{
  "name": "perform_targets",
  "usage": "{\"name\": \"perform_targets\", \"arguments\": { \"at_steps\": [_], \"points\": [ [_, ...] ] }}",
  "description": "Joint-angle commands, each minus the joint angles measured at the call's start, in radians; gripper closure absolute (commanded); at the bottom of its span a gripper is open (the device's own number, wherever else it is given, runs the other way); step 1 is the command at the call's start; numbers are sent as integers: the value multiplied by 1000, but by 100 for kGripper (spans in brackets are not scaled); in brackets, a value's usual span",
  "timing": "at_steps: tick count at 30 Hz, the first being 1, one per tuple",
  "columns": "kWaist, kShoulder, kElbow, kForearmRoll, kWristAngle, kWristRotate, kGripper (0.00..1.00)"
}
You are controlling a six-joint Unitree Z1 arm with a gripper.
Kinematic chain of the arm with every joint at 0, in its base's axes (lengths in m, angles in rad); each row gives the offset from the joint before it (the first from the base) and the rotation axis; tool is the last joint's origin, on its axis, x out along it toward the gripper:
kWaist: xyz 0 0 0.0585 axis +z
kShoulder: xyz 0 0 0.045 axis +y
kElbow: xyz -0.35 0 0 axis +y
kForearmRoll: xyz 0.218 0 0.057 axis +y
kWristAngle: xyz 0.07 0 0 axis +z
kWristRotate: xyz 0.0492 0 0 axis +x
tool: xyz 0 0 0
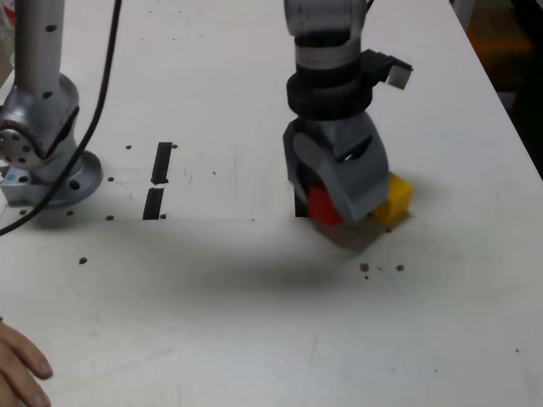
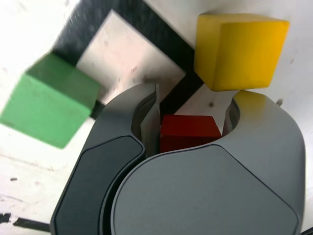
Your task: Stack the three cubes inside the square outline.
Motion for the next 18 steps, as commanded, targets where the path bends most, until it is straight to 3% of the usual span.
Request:
{"name": "perform_targets", "arguments": {
  "at_steps": [1,18],
  "points": [
    [14,1,-3,3,8,2,72],
    [113,-17,9,30,94,6,72]
  ]
}}
